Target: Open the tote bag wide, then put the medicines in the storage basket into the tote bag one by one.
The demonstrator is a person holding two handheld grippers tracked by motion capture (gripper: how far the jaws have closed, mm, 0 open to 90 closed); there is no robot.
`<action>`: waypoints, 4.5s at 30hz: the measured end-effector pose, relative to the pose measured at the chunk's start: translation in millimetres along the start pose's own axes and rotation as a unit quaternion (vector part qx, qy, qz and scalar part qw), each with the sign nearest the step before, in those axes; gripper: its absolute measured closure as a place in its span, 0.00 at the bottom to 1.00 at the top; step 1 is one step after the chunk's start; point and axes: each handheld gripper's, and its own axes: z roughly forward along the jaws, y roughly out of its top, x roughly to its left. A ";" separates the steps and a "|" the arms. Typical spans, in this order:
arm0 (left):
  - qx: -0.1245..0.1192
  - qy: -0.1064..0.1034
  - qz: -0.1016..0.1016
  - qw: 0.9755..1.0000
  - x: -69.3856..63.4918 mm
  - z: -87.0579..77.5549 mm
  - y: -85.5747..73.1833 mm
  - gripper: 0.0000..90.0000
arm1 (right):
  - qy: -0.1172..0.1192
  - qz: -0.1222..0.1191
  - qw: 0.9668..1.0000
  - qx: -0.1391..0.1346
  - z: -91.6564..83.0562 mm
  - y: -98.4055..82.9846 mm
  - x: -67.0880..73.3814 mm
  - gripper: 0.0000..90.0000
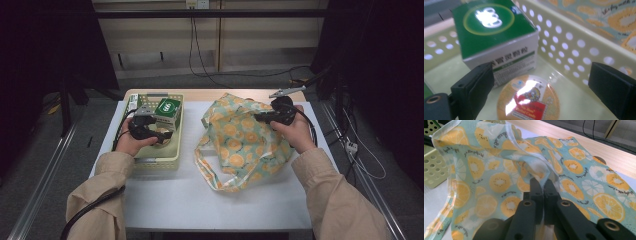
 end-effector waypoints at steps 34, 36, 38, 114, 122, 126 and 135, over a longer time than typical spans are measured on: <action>0.072 0.034 0.008 0.997 1.3 13.7 -8.9 0.12 | 0.001 -0.002 1.000 0.003 -2.6 -3.4 1.9 0.99; 0.070 0.039 0.001 0.997 2.9 12.0 -9.4 0.12 | 0.001 -0.002 1.000 0.001 -3.7 -3.1 1.6 0.99; 0.072 0.053 -0.003 0.996 2.8 11.7 -9.9 0.10 | 0.001 -0.001 1.000 0.000 -4.2 -3.1 1.0 0.99; 0.025 -0.113 0.040 0.992 -111.3 -26.0 113.7 0.25 | 0.002 0.009 1.000 -0.004 -3.2 -9.1 1.4 0.99; 0.032 -0.138 0.064 0.988 -138.7 -8.2 117.9 0.25 | 0.004 0.007 1.000 -0.002 -2.6 -9.6 2.3 0.99; 0.034 -0.142 0.067 0.987 -145.1 -2.4 117.6 0.25 | 0.004 0.006 1.000 -0.004 -3.1 -10.6 1.8 0.99; 0.035 -0.154 0.080 0.984 -161.1 15.2 114.9 0.25 | 0.005 0.007 1.000 -0.003 -2.1 -12.1 2.9 0.99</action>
